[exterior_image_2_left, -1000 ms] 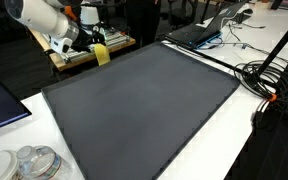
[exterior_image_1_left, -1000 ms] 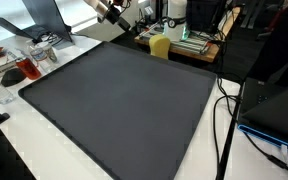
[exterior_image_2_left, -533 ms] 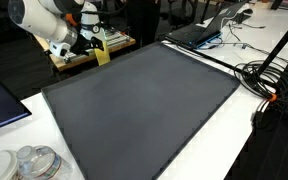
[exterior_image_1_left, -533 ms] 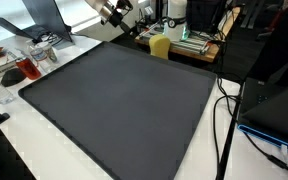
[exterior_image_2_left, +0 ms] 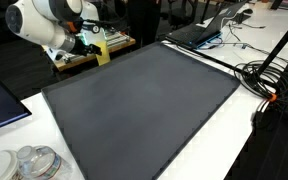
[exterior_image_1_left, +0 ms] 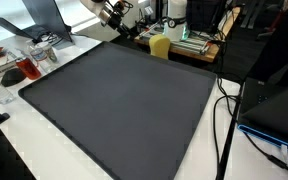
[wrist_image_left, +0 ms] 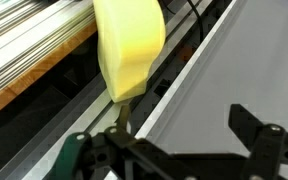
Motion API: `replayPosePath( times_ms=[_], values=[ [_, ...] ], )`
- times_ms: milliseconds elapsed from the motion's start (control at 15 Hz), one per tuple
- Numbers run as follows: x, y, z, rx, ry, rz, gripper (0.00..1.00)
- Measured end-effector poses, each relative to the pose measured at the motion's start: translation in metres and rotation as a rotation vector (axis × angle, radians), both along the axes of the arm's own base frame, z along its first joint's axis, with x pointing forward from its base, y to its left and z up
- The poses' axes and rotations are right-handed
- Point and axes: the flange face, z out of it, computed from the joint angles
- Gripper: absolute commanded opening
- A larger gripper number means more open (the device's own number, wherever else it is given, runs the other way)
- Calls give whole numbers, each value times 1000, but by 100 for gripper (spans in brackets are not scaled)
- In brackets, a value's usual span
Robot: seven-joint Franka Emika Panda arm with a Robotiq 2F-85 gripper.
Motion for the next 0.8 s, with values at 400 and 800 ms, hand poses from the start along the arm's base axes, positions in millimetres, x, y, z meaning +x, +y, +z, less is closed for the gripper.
replayPosePath(
  times_ms=[400, 800],
  values=[
    [-35, -54, -26, 67, 112, -129, 100],
    [-63, -79, -34, 122, 164, -206, 100]
  ],
)
